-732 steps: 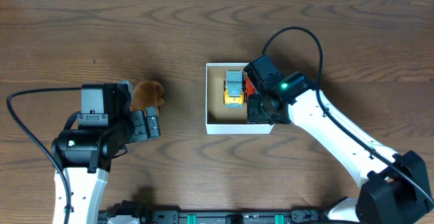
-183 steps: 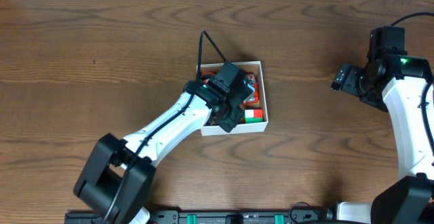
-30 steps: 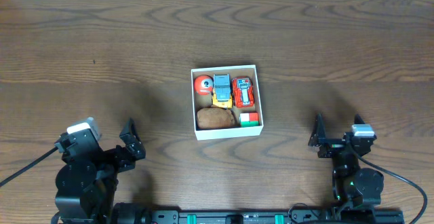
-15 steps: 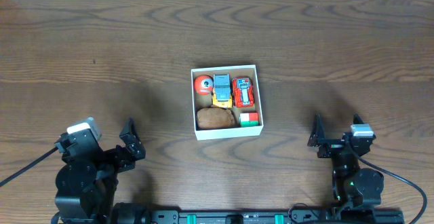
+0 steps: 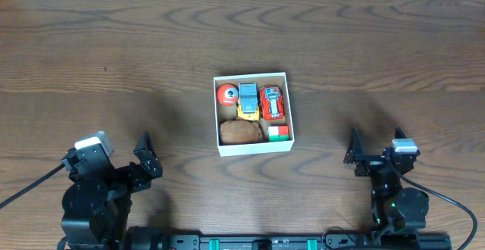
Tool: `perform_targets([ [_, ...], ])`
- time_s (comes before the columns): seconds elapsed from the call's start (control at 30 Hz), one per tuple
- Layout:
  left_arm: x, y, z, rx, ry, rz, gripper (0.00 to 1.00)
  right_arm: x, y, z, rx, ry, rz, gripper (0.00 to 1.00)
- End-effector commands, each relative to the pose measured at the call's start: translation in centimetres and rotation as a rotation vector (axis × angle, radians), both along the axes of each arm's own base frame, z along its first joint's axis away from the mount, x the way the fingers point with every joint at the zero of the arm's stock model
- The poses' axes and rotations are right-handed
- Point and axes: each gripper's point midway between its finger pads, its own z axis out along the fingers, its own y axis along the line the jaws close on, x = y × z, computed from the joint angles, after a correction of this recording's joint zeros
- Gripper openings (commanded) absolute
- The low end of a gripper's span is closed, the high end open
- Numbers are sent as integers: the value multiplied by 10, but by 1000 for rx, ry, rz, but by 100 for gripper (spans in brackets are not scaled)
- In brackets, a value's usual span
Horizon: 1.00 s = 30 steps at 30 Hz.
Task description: Pack container
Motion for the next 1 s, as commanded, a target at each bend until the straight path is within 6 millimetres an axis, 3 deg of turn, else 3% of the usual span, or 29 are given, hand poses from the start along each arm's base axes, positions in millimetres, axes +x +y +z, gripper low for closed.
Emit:
perform_targets([
  [0.0, 0, 0, 0, -9, 0, 5, 98, 0, 1, 0, -15, -3, 9, 99],
  [0.17, -9, 8, -11, 57, 48, 18, 98, 0, 1, 0, -15, -3, 9, 99],
  [0.33, -29, 9, -35, 60, 75, 20, 98, 0, 1, 0, -15, -3, 9, 99],
  [0.47, -32, 11, -59, 60, 47, 28, 98, 0, 1, 0, -15, -3, 9, 99],
  [0.57, -23, 10, -70, 68, -14, 24, 98, 0, 1, 0, -15, -3, 8, 99],
  [0.97, 34, 12, -82, 235, -252, -1, 98, 0, 1, 0, -15, -3, 9, 99],
])
